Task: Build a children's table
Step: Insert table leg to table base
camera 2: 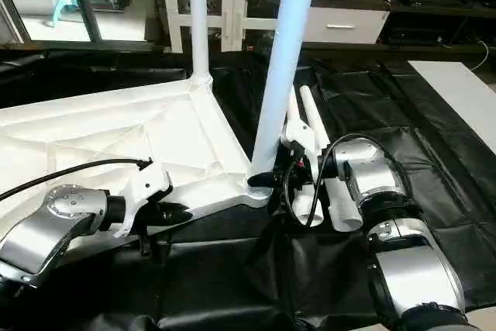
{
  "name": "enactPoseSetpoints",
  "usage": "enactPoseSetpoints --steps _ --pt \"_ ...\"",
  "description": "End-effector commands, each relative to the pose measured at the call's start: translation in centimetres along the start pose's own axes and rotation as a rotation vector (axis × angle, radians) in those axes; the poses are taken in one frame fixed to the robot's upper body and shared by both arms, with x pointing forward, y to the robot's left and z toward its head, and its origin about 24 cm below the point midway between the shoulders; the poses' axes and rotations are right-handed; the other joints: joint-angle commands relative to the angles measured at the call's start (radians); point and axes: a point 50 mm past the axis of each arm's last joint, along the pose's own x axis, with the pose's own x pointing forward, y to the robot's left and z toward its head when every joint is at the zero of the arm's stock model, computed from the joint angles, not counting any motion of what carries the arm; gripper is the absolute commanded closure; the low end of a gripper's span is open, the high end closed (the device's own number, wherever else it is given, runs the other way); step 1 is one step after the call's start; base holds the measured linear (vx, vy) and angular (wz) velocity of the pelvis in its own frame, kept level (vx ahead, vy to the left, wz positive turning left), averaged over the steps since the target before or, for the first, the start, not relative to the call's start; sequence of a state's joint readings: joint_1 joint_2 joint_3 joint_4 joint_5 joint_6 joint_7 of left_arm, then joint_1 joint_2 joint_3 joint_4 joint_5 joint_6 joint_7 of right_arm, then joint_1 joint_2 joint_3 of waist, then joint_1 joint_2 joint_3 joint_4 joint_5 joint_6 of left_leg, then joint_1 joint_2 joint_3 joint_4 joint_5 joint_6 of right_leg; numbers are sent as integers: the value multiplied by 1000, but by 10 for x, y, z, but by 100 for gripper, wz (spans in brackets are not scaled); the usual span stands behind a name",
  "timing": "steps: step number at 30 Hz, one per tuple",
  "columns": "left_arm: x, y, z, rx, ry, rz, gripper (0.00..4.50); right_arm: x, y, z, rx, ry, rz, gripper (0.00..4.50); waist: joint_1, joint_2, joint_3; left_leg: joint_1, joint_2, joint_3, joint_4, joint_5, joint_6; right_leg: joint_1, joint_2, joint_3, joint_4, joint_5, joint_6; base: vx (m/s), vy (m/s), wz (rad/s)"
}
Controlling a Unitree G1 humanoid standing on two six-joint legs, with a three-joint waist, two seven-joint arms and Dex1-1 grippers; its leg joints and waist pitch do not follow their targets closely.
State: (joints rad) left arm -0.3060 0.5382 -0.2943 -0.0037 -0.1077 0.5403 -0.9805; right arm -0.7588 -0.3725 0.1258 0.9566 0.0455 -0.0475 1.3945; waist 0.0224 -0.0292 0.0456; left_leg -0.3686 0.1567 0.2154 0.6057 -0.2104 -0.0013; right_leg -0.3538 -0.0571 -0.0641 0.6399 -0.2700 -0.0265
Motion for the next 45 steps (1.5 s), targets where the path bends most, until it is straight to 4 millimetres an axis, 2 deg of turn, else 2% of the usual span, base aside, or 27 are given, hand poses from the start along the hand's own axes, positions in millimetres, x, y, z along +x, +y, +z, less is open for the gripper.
enactPoseSetpoints --steps 1,7,8,10,14,16,17,18,19,20,22,24,25,27,29,31,33,34,36,37,38,39,40,42,43,44,45 --pt "-14 20 13 27 -59 147 450 18 40 -77 259 225 169 246 -11 2 -22 20 105 -52 -84 -202 26 5 -112 75 -96 -157 -262 0 0 0" --pt "-12 19 12 23 -59 147 450 27 38 -78 255 198 79 246 -17 1 -16 27 106 -58 -91 -288 -12 -3 -115 78 -110 -281 -237 0 0 0" --pt "-8 19 13 6 -60 166 450 34 37 -79 268 188 8 246 -22 1 -10 29 105 -61 -92 -338 -28 -8 -117 79 -116 -352 -223 0 0 0" --pt "-2 21 15 -25 -65 207 450 44 36 -82 300 167 -89 246 -33 0 -10 29 105 -71 -96 -375 -57 -10 -120 82 -120 -429 -194 0 0 0" --pt "16 22 22 -120 -77 306 450 64 38 -86 342 155 -239 246 -44 1 -13 38 105 -74 -101 -417 -88 -19 -116 81 -120 -415 -188 0 0 0" --pt "33 20 31 -214 -87 382 450 82 35 -84 383 151 -413 246 -51 2 -13 36 102 -73 -99 -421 -95 -20 -117 82 -121 -415 -193 0 0 0" --pt "36 20 34 -238 -90 404 450 86 34 -83 395 150 -455 246 -53 -1 -13 30 99 -76 -98 -415 -81 -16 -121 81 -126 -435 -185 0 0 0" --pt "45 19 43 -298 -121 451 450 95 31 -79 433 137 -568 246 -56 7 -13 31 101 -74 -98 -412 -88 -19 -120 83 -123 -431 -187 0 0 0" --pt "46 19 45 -305 -127 456 450 96 31 -79 439 135 -580 247 -55 3 -14 33 97 -79 -97 -426 -82 -20 -120 79 -131 -463 -172 0 0 0" --pt "50 18 50 -334 -150 472 450 100 30 -77 463 129 -625 247 -55 6 -13 35 97 -78 -96 -442 -81 -24 -120 79 -133 -477 -164 0 0 0" --pt "59 13 65 -356 -187 478 450 112 29 -69 531 102 -731 247 -57 0 -15 36 96 -74 -97 -439 -74 -29 -115 82 -136 -460 -146 0 0 0" --pt "62 10 71 -349 -189 477 450 121 30 -63 547 94 -748 247 -53 -1 -17 28 95 -75 -101 -415 -60 -22 -115 79 -136 -432 -135 0 0 0" --pt "62 10 71 -350 -187 479 450 123 31 -61 546 92 -743 247 -50 -5 -20 28 97 -71 -102 -385 -53 -22 -113 80 -133 -374 -141 0 0 0" --pt "58 12 68 -350 -171 497 450 133 32 -50 516 66 -690 247 -50 -4 -20 18 99 -68 -104 -335 -39 -13 -113 80 -124 -280 -162 0 0 0" --pt "54 13 65 -349 -156 512 450 136 33 -45 502 52 -663 247 -49 -3 -24 16 100 -66 -103 -286 -23 -8 -113 78 -116 -194 -184 0 0 0" --pt "51 13 62 -315 -149 502 450 137 32 -40 474 27 -625 247 -47 -1 -30 11 103 -61 -97 -173 13 3 -111 76 -98 -20 -217 51 -5 0" --pt "47 11 58 -232 -146 461 450 138 31 -32 449 -12 -544 247 -45 0 -33 6 101 -60 -92 -130 39 9 -113 74 -91 46 -231 0 0 0" --pt "40 7 50 -133 -126 381 450 134 31 -25 432 -63 -417 247 -48 -2 -31 -1 100 -59 -91 -108 70 12 -115 73 -88 76 -247 0 0 0" --pt "35 5 43 -108 -109 325 450 129 30 -21 408 -90 -325 247 -53 -1 -27 -4 102 -59 -91 -148 89 13 -115 74 -93 36 -255 0 0 0" --pt "29 4 38 -96 -101 277 450 122 30 -19 373 -102 -237 247 -53 2 -24 2 105 -58 -92 -171 83 10 -114 75 -98 -7 -258 0 0 0" --pt "16 3 28 -54 -81 203 450 103 30 -19 309 -111 -69 247 -51 3 -23 3 106 -58 -92 -177 79 10 -113 75 -99 -24 -258 0 0 0" --pt "16 3 28 -54 -81 203 450 103 30 -19 309 -111 -69 247 -48 5 -25 6 108 -57 -91 -176 73 10 -108 73 -95 -29 -256 0 0 0" --pt "9 3 23 -21 -66 161 450 91 29 -21 290 -95 6 247 -47 7 -21 10 110 -55 -95 -145 69 5 -104 73 -91 5 -264 0 0 0" --pt "-5 3 14 21 -42 66 450 64 30 -28 255 -49 140 247 -43 10 -21 11 107 -55 -90 -127 85 8 -104 71 -87 36 -274 0 0 0" --pt "-10 2 11 28 -33 38 450 56 30 -30 249 -31 178 247 -36 10 -22 20 107 -49 -87 -116 91 3 -102 72 -86 55 -281 0 0 0" --pt "-10 2 11 29 -32 34 450 55 31 -30 249 -28 183 247 -37 9 -21 21 106 -48 -87 -108 95 3 -102 72 -84 66 -289 0 0 0" --pt "-18 3 7 40 -9 -12 450 43 32 -34 244 10 244 247 -34 10 -19 16 105 -49 -87 -100 104 7 -103 71 -84 72 -296 0 0 0"
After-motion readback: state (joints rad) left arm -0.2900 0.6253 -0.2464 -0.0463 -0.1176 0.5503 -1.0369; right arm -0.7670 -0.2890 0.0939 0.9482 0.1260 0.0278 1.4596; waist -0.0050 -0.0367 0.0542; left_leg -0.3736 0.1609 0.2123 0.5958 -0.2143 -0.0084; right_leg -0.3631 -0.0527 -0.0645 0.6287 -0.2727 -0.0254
